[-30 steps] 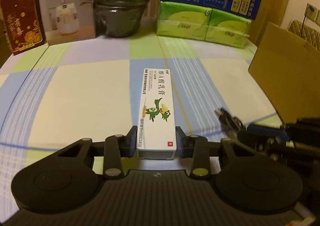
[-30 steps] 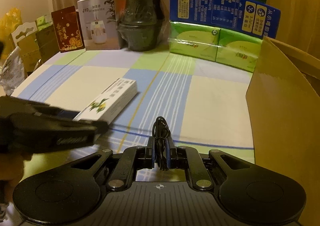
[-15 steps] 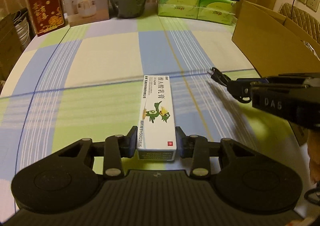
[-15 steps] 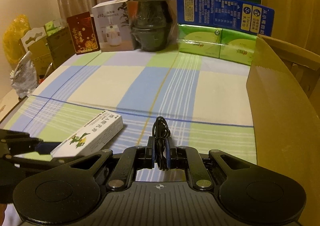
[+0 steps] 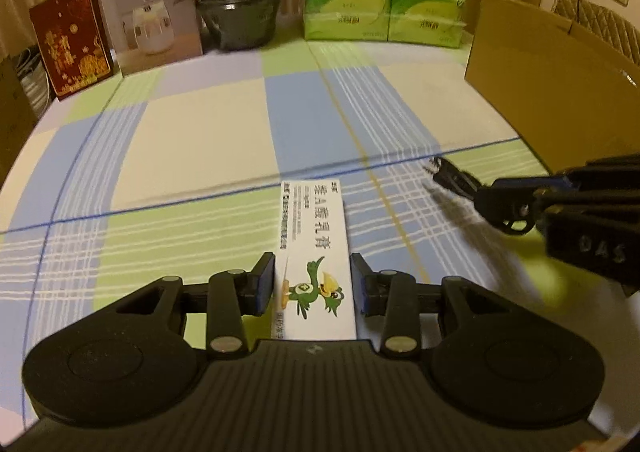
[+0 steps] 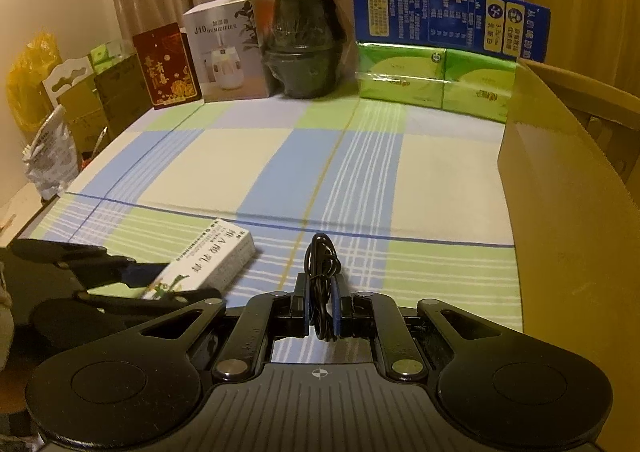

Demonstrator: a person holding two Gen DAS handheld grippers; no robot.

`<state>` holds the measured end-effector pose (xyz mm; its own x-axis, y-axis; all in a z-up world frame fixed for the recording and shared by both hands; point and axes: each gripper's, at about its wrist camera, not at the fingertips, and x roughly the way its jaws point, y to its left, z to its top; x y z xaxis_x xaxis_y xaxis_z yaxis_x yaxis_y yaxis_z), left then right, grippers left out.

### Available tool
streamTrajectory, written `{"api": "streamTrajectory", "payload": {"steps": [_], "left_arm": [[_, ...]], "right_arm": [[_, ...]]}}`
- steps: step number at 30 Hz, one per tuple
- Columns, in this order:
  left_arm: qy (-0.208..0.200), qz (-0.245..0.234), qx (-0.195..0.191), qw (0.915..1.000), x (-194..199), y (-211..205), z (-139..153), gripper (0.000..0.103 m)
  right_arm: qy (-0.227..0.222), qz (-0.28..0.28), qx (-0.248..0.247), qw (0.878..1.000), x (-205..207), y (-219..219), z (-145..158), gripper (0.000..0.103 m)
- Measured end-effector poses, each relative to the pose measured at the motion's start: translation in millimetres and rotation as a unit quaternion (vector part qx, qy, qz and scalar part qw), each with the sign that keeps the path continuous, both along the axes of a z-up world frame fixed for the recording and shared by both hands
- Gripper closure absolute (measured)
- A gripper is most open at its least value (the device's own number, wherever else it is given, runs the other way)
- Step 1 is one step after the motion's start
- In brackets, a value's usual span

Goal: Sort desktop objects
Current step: 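Carry the medicine box with the left tool while the right tool carries the cable to the box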

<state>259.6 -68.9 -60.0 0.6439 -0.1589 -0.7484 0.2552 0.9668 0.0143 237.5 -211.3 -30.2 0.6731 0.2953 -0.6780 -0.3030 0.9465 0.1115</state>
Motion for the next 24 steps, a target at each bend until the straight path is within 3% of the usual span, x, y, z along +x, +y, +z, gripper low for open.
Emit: {"api": "streamTrajectory", "payload": {"steps": [13, 18, 24], "left_arm": [[-0.011, 0.007, -0.016, 0.9998, -19.8, -5.9, 17.5, 0.07], [-0.012, 0.013, -0.024, 0.9996, -33.7, -6.4, 26.1, 0.07], [-0.01, 0.034, -0.061, 0.9975, -67.7, -11.2, 39.4, 0.07]], "right_arm": [[-0.028, -0.013, 0.005, 1.0, -11.7, -4.8, 15.8, 0.096], [-0.041, -0.023, 0.013, 0.999, -36.9, -8.6, 25.6, 0.096], [-0.037, -0.037, 0.018, 0.998, -73.7, -20.1, 37.3, 0.096]]}}
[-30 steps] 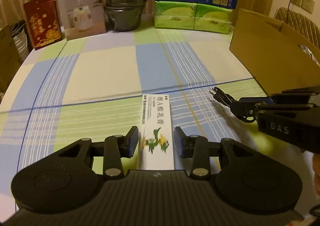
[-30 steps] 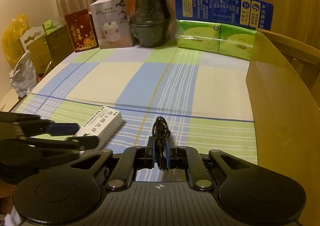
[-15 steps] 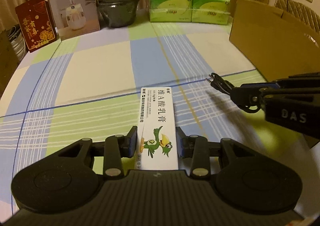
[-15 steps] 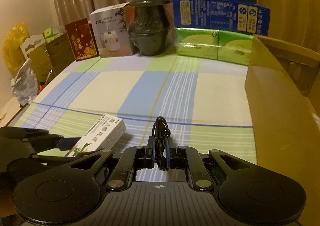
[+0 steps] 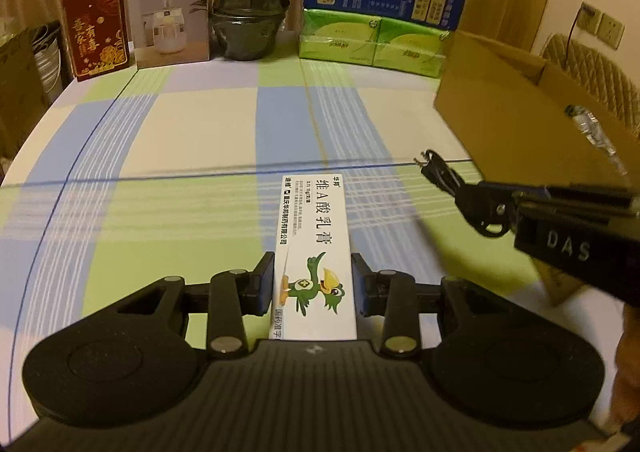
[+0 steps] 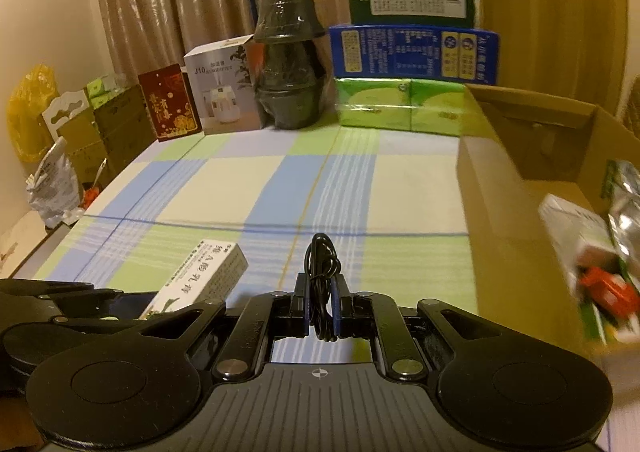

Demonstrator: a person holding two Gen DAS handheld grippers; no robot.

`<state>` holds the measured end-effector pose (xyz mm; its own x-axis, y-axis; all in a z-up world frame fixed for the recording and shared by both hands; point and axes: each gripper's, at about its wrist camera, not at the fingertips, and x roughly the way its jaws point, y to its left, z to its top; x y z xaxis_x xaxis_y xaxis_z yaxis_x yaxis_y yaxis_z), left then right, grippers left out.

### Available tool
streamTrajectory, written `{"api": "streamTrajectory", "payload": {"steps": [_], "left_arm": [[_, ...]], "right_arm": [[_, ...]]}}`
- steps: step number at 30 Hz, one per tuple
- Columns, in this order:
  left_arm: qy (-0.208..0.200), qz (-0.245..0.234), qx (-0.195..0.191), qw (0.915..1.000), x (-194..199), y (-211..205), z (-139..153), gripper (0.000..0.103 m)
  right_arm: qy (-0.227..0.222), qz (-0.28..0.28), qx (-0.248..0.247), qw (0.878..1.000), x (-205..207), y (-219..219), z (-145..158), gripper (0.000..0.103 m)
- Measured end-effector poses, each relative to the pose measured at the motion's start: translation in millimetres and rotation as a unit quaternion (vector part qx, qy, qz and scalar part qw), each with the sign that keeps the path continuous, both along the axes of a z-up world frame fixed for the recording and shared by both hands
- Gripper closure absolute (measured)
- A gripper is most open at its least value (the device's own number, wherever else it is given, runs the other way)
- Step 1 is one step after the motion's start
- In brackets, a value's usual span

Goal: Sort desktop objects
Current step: 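Carry the medicine box with the left tool while the right tool carries the cable to the box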

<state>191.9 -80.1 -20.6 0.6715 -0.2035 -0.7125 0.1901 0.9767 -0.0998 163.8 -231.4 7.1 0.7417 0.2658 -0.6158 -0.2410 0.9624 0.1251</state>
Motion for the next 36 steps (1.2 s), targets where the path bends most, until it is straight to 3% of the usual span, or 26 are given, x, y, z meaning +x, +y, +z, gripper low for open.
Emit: {"api": "streamTrajectory", "payload": {"steps": [18, 36], "left_arm": [[-0.036, 0.004, -0.02, 0.9991, -97.8, -34.3, 71.8, 0.07], [-0.044, -0.054, -0.029, 0.9972, -145.5, -96.2, 103.3, 0.07]], "right_arm": [[-0.024, -0.016, 0.015, 0.999, -91.5, -28.5, 64.0, 0.096], [-0.055, -0.072, 0.003, 0.996, -148.1, -98.6, 96.4, 0.096]]}}
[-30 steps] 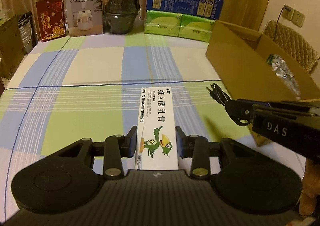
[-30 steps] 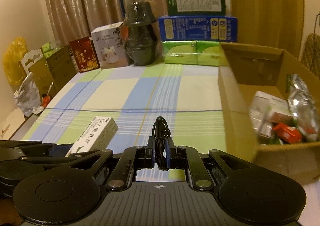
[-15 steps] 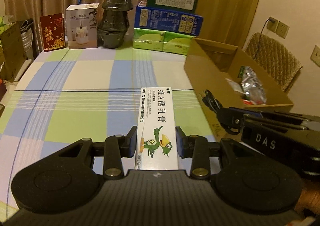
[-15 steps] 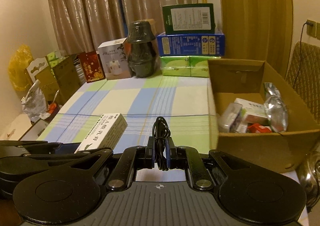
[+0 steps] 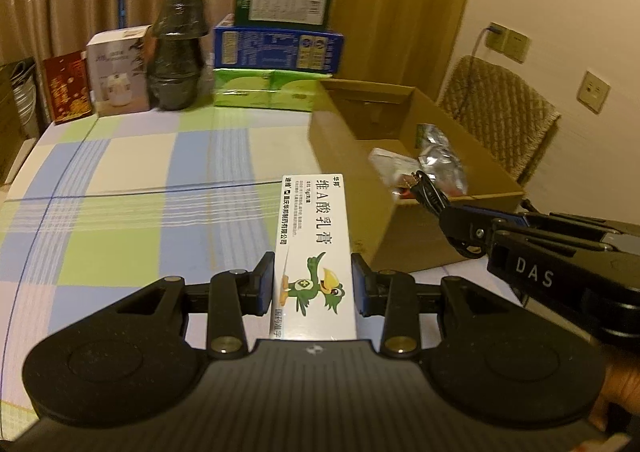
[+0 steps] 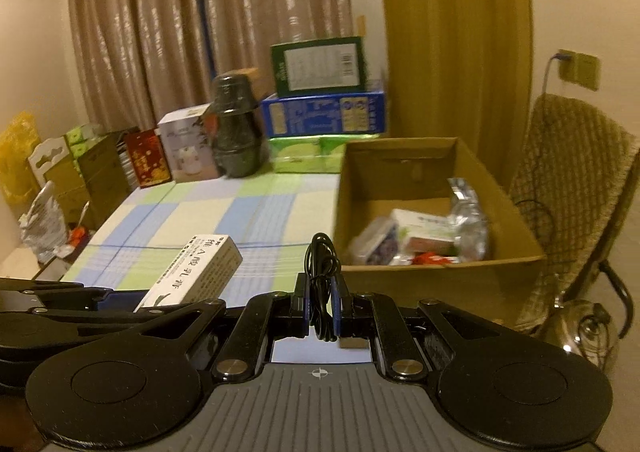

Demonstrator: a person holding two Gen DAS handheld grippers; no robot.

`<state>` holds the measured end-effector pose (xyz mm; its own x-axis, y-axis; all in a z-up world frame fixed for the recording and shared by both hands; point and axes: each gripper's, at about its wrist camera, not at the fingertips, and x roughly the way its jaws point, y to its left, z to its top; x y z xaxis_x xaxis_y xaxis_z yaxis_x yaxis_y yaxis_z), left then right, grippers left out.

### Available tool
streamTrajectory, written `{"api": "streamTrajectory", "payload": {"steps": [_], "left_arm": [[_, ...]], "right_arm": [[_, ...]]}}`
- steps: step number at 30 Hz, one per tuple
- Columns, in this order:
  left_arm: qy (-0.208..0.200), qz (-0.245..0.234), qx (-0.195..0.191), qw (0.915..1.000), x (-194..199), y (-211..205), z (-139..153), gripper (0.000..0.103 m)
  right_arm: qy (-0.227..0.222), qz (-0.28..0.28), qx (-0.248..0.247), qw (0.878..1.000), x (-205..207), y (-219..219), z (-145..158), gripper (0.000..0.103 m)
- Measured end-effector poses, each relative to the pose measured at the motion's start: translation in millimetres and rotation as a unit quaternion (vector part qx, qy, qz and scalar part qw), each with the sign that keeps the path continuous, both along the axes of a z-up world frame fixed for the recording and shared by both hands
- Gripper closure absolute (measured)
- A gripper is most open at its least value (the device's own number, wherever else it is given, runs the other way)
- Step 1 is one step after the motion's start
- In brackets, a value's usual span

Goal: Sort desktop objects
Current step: 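Carry the medicine box with the left tool while the right tool carries the cable to the box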

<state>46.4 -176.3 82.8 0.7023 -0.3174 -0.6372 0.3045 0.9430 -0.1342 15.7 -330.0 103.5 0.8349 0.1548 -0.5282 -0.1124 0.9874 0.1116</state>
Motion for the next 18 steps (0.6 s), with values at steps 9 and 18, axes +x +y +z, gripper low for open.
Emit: {"api": "streamTrajectory", "payload": {"steps": [9, 18], "left_arm": [[0.005, -0.029, 0.004, 0.9996, -7.2, -41.3, 6.1, 0.07], [0.003, -0.055, 0.004, 0.9985, -3.7, -77.6, 11.4, 0.07]], "right_arm": [[-0.01, -0.048, 0.001, 0.999, -17.6, -48.6, 5.8, 0.096], [-0.016, -0.076, 0.007, 0.997, -20.4, -80.2, 10.1, 0.096]]}}
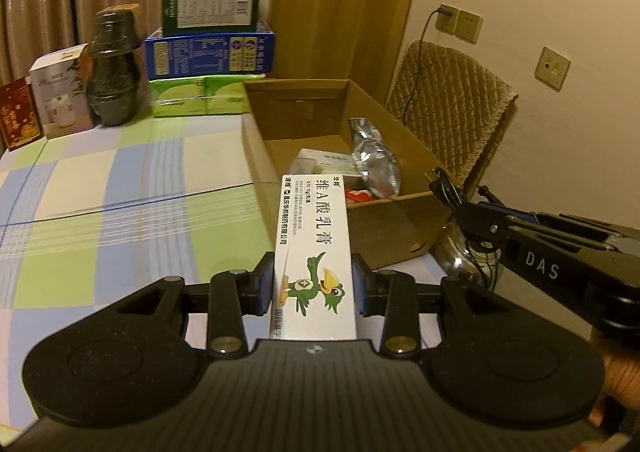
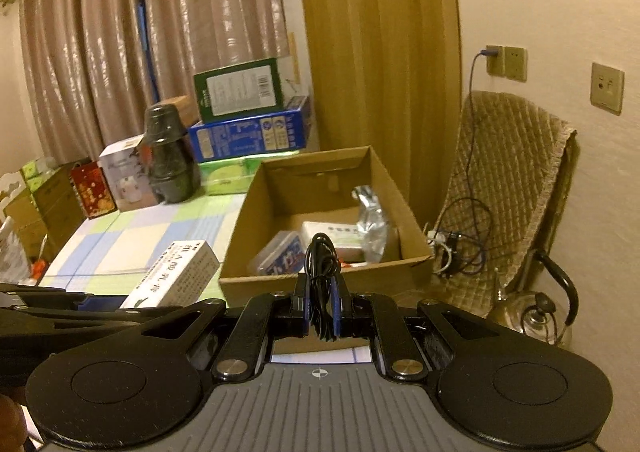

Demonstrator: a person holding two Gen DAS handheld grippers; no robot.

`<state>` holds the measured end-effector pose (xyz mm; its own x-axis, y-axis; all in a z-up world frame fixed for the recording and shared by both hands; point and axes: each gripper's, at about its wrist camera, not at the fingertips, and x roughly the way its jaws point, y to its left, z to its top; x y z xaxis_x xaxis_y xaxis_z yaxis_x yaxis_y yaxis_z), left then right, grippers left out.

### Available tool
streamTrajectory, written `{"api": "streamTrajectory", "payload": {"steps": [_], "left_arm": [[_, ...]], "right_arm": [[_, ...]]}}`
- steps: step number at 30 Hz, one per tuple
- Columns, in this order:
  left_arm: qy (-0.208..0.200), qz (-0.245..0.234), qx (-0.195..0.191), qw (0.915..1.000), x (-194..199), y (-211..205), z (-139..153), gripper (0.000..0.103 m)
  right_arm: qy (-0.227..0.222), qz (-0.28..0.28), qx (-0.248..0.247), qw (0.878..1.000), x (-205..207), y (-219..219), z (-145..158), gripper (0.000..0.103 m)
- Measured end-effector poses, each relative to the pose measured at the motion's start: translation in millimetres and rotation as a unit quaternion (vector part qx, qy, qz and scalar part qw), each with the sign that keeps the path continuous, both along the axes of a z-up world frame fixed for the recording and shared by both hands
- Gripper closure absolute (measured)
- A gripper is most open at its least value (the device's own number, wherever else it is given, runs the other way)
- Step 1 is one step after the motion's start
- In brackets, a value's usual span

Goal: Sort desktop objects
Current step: 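Carry the medicine box with the left tool while the right tool carries the cable to the box, then lower the medicine box and cable into the cardboard box and open both tools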

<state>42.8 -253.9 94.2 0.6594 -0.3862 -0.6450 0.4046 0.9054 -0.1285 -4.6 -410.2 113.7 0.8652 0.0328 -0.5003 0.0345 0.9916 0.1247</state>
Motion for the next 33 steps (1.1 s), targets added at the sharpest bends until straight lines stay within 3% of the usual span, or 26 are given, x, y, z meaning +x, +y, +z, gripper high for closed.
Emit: {"api": "streamTrajectory", "payload": {"steps": [21, 33], "left_arm": [[0.008, -0.024, -0.004, 0.9997, 33.0, -42.4, 0.8, 0.07], [0.006, -0.015, -0.017, 0.9997, 80.4, -48.4, 13.4, 0.07]], "right_arm": [[-0.003, -0.015, 0.002, 1.0, 24.8, -26.7, 3.4, 0.096], [-0.013, -0.003, -0.017, 1.0, 77.6, -32.0, 15.7, 0.096]]}}
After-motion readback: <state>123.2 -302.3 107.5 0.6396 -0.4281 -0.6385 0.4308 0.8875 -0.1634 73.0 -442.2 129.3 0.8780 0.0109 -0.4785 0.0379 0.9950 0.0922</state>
